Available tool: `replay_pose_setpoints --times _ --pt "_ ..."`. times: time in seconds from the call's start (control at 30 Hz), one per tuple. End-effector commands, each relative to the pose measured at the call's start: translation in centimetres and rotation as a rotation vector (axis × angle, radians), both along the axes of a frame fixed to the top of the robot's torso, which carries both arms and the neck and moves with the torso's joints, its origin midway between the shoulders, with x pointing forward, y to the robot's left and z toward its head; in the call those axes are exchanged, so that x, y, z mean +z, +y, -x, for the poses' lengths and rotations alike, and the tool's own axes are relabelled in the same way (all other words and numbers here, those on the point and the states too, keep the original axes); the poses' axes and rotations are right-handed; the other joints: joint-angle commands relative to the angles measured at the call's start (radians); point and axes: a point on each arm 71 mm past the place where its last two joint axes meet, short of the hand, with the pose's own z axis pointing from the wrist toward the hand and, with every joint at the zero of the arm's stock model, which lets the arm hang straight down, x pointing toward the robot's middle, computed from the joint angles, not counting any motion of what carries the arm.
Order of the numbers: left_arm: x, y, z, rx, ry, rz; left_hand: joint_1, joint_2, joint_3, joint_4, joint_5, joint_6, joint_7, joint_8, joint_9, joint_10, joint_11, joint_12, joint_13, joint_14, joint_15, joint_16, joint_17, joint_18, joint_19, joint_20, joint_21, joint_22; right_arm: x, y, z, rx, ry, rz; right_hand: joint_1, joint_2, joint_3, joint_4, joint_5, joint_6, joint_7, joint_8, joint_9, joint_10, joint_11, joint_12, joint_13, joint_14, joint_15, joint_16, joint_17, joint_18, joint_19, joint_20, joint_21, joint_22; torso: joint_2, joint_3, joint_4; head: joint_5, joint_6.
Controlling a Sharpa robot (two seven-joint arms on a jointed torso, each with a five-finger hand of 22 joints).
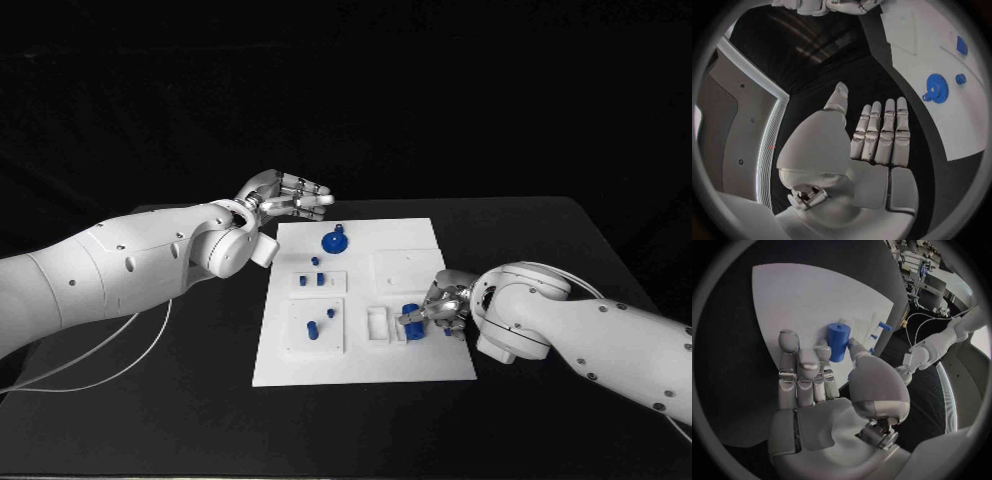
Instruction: Assemble the parts on the task board
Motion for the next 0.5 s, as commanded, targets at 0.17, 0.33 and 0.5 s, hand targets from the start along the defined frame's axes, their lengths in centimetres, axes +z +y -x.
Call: replay_pose_setpoints --times 0.17,0.33,0.5 --pt "0.0 -0.2 0.1 -0.017 0.005 0.011 0.001 0.009 -0.001 -0.009 0.007 -0.006 0.003 0.006 0.001 0.005 0.001 0.001 0.001 0.001 0.004 -0.003 0.001 -0.017 -0.01 0.0 0.004 0.0 -0.6 -0.5 0.9 -0.092 0.11 -0.132 -0.014 -0.014 0.158 -0.161 0.146 0.016 0.0 -0.004 -0.69 -0.002 -0.011 0.007 0.005 0.0 -0.009 0.004 0.0 0.012 0.002 -0.005 0.036 0.063 0.0 -0.0003 -0.002 0.002 -0.001" --pt "0.0 -0.2 0.1 -0.018 0.006 0.011 0.001 0.009 -0.001 -0.009 0.007 -0.006 0.003 0.006 0.001 0.005 0.001 0.001 0.001 0.001 0.004 -0.003 0.001 -0.017 -0.01 0.0 0.004 0.0 0.2 -0.7 1.1 -0.114 0.12 -0.173 -0.024 -0.016 0.155 -0.173 0.16 0.018 0.0 -0.004 -0.696 -0.002 -0.011 0.006 0.006 0.0 -0.009 0.004 -0.001 0.012 -0.001 -0.006 0.046 0.063 0.001 -0.0002 -0.0015 0.002 -0.001" --pt "0.0 -0.2 0.1 -0.02 0.007 0.011 -0.001 0.012 -0.002 -0.015 0.008 -0.007 0.002 0.005 0.001 0.005 0.001 0.001 0.001 0.001 0.004 -0.003 0.001 -0.017 -0.011 0.0 0.004 0.0 0.8 -0.5 1.2 -0.119 0.136 -0.202 -0.029 -0.016 0.141 -0.175 0.163 0.019 0.0 -0.004 -0.701 -0.002 -0.011 0.004 0.006 0.0 -0.009 0.002 -0.003 0.012 -0.004 -0.005 0.052 0.063 0.0 -0.0003 -0.0005 0.001 0.0"
